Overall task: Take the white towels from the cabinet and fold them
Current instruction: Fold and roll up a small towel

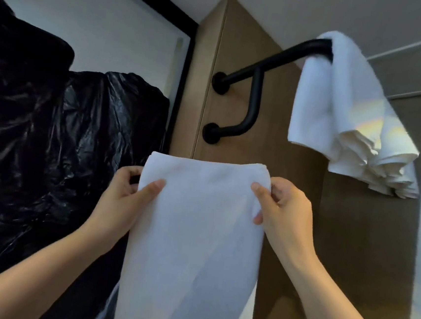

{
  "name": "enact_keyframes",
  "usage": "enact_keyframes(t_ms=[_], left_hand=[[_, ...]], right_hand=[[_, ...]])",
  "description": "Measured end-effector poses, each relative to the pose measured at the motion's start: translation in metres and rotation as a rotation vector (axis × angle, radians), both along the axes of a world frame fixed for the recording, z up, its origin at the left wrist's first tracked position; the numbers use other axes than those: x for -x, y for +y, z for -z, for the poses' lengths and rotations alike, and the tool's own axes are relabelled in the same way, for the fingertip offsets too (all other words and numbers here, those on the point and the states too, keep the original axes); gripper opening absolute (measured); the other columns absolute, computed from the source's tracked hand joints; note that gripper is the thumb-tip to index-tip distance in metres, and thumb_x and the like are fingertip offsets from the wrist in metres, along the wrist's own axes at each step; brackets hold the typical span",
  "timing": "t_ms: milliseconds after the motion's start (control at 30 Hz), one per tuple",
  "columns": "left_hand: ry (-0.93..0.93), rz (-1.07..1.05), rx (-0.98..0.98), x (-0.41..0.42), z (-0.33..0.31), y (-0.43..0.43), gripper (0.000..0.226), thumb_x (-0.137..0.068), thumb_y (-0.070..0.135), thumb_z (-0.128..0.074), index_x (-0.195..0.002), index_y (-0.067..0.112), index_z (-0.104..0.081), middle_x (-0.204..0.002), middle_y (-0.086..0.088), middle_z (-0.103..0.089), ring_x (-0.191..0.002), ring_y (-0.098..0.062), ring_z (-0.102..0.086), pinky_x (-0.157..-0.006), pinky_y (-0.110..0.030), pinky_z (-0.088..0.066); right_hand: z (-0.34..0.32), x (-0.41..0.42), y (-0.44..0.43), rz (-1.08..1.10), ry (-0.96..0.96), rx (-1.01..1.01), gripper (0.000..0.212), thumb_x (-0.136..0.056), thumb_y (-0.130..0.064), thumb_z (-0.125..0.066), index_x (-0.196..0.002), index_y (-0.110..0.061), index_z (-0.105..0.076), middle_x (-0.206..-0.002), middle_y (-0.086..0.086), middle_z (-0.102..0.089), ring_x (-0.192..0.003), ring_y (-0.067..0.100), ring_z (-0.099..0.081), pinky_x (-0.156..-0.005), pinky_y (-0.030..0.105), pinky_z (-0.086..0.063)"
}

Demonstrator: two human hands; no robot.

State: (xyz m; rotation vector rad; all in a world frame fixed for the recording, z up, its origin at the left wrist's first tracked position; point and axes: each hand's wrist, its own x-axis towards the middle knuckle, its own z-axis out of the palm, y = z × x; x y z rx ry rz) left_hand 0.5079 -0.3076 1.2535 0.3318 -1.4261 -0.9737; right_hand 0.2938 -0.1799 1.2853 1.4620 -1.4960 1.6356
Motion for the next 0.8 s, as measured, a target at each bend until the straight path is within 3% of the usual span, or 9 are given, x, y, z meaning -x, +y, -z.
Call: enact_keyframes(t_ms=[100, 233, 367, 433, 467, 533, 633, 733, 800], left_hand=[[0.010, -0.087, 0.051, -0.003, -0.026, -0.018, 0.035, -0.083, 0.041, -0.070, -0.106, 0.033, -0.045, -0.081, 0.007, -0.075, -0.071, -0.017, -0.073, -0.060, -0.036, -0.057], [0.094, -0.169, 0.134, 0.000, -0.061, -0.028, 0.032, -0.084, 0.041, -0.068, -0.088, 0.037, -0.037, -0.067, 0.004, -0.069, -0.058, -0.015, -0.065, -0.047, -0.024, -0.050], [0.127, -0.154, 0.307, 0.008, -0.088, -0.029, 0.015, -0.091, 0.021, -0.064, -0.084, 0.020, -0.051, -0.074, -0.011, -0.058, -0.064, -0.022, -0.050, -0.060, -0.033, -0.040], [0.120, -0.185, 0.366, 0.013, -0.098, -0.026, 0.009, -0.091, 0.016, -0.063, -0.086, 0.023, -0.063, -0.079, 0.006, -0.065, -0.070, -0.014, -0.056, -0.063, -0.025, -0.044], [0.119, -0.188, 0.381, 0.016, -0.103, -0.024, 0.012, -0.092, 0.015, -0.063, -0.090, 0.026, -0.068, -0.081, 0.017, -0.068, -0.071, -0.003, -0.060, -0.063, -0.015, -0.047], [0.122, -0.125, 0.376, 0.021, -0.111, -0.018, 0.015, -0.091, 0.015, -0.064, -0.097, 0.026, -0.072, -0.088, 0.023, -0.071, -0.074, 0.010, -0.063, -0.062, -0.003, -0.045], [0.056, -0.028, 0.343, 0.024, -0.121, -0.015, 0.024, -0.084, 0.024, -0.072, -0.108, 0.026, -0.072, -0.105, 0.010, -0.072, -0.087, 0.003, -0.068, -0.072, -0.011, -0.053], [-0.075, -0.015, 0.350, 0.024, -0.128, -0.015, 0.055, -0.067, 0.030, -0.085, -0.118, 0.034, -0.066, -0.112, 0.012, -0.068, -0.096, -0.004, -0.068, -0.081, -0.024, -0.056], [-0.135, -0.054, 0.395, 0.023, -0.132, -0.015, 0.069, -0.059, 0.028, -0.089, -0.121, 0.039, -0.061, -0.112, 0.018, -0.064, -0.095, 0.004, -0.065, -0.079, -0.018, -0.054]], right_hand=[[-0.031, -0.012, -0.008, -0.028, -0.044, 0.095, 0.025, -0.094, -0.035, -0.062, -0.109, -0.023, -0.046, -0.066, -0.001, -0.065, -0.054, 0.005, -0.064, -0.049, 0.010, -0.044], [-0.074, -0.021, -0.005, 0.010, 0.212, 0.175, 0.015, -0.100, -0.022, -0.054, -0.101, -0.022, -0.039, -0.066, 0.006, -0.062, -0.050, 0.010, -0.061, -0.048, 0.015, -0.048], [-0.101, -0.016, 0.005, 0.082, 0.407, 0.115, 0.008, -0.104, -0.019, -0.042, -0.100, -0.023, -0.048, -0.061, 0.001, -0.060, -0.052, 0.009, -0.061, -0.053, 0.019, -0.052], [-0.110, -0.011, 0.011, 0.087, 0.422, 0.092, 0.016, -0.104, -0.019, -0.042, -0.106, -0.025, -0.056, -0.058, -0.002, -0.060, -0.054, 0.009, -0.061, -0.055, 0.014, -0.049], [-0.114, -0.008, 0.015, 0.095, 0.414, 0.071, 0.020, -0.104, -0.019, -0.042, -0.111, -0.026, -0.060, -0.059, -0.003, -0.060, -0.056, 0.007, -0.061, -0.058, 0.011, -0.048], [-0.121, -0.002, 0.024, 0.119, 0.395, 0.010, 0.026, -0.104, -0.020, -0.043, -0.121, -0.026, -0.062, -0.070, -0.011, -0.064, -0.066, 0.001, -0.060, -0.066, 0.006, -0.043], [-0.132, 0.005, 0.036, 0.146, 0.389, -0.176, 0.039, -0.100, -0.029, -0.051, -0.139, -0.028, -0.050, -0.108, -0.014, -0.062, -0.100, 0.005, -0.057, -0.089, 0.018, -0.043], [-0.135, 0.011, 0.044, 0.212, 0.405, -0.332, 0.072, -0.083, -0.046, -0.071, -0.145, -0.035, -0.036, -0.089, -0.024, -0.042, -0.083, 0.002, -0.046, -0.078, 0.025, -0.042], [-0.136, 0.014, 0.047, 0.276, 0.464, -0.331, 0.088, -0.074, -0.048, -0.079, -0.147, -0.037, -0.031, -0.102, -0.022, -0.043, -0.085, 0.003, -0.042, -0.081, 0.025, -0.040]])
